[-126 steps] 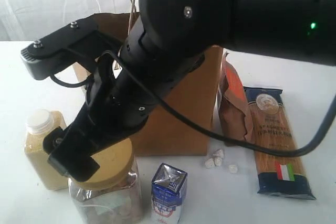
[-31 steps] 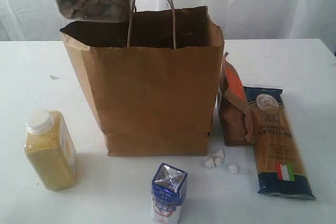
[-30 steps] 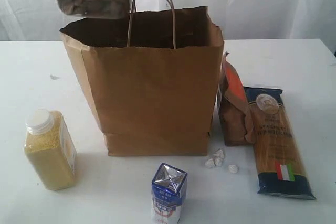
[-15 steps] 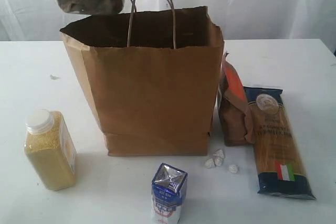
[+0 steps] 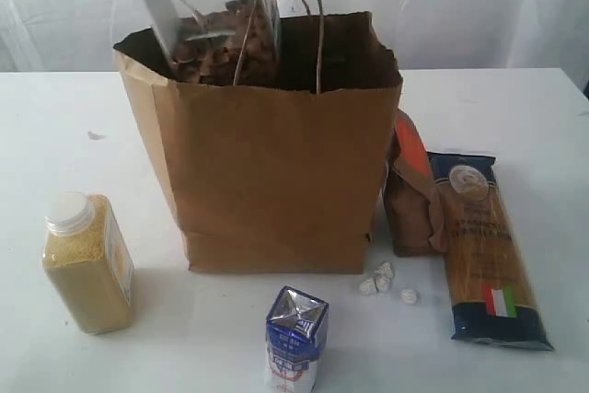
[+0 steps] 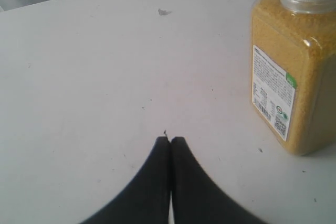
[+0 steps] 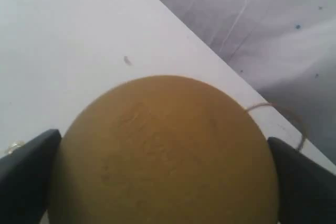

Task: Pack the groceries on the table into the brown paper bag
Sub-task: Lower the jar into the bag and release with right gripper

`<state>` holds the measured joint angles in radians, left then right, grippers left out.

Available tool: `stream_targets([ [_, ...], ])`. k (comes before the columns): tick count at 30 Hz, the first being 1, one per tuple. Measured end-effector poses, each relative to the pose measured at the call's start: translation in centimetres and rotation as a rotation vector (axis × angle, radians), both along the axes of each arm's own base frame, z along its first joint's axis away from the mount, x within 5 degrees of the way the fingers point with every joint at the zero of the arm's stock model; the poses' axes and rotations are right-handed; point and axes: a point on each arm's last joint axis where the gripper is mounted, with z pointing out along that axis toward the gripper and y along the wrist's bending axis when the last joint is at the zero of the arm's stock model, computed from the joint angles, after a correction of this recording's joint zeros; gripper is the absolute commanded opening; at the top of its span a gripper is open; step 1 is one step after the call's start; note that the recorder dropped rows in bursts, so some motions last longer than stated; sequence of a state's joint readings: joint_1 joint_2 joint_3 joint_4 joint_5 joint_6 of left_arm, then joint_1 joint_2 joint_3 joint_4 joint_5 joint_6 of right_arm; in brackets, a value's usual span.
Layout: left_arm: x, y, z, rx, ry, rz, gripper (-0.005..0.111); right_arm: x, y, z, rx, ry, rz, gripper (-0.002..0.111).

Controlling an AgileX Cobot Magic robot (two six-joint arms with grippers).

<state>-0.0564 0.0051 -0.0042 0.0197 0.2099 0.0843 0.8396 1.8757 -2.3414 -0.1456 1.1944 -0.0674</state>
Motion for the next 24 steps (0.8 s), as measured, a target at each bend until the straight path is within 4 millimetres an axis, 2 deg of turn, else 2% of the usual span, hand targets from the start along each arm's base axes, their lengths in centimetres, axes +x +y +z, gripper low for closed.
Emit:
stream_targets([
  [3,0.0,0.0,0.0,0.000,0.000,0.000,0.000,0.2,-0.4,-0.3,-0.024,0.028,-0.041,0.000],
  [13,0.0,0.0,0.0,0.000,0.000,0.000,0.000,0.5,0.2,-2.7,-0.052,0.128,-0.046,0.000],
  [24,0.0,0.0,0.0,0.000,0.000,0.000,0.000,1.2,1.3,-6.3,-0.098,0.199,-0.038,0.000],
])
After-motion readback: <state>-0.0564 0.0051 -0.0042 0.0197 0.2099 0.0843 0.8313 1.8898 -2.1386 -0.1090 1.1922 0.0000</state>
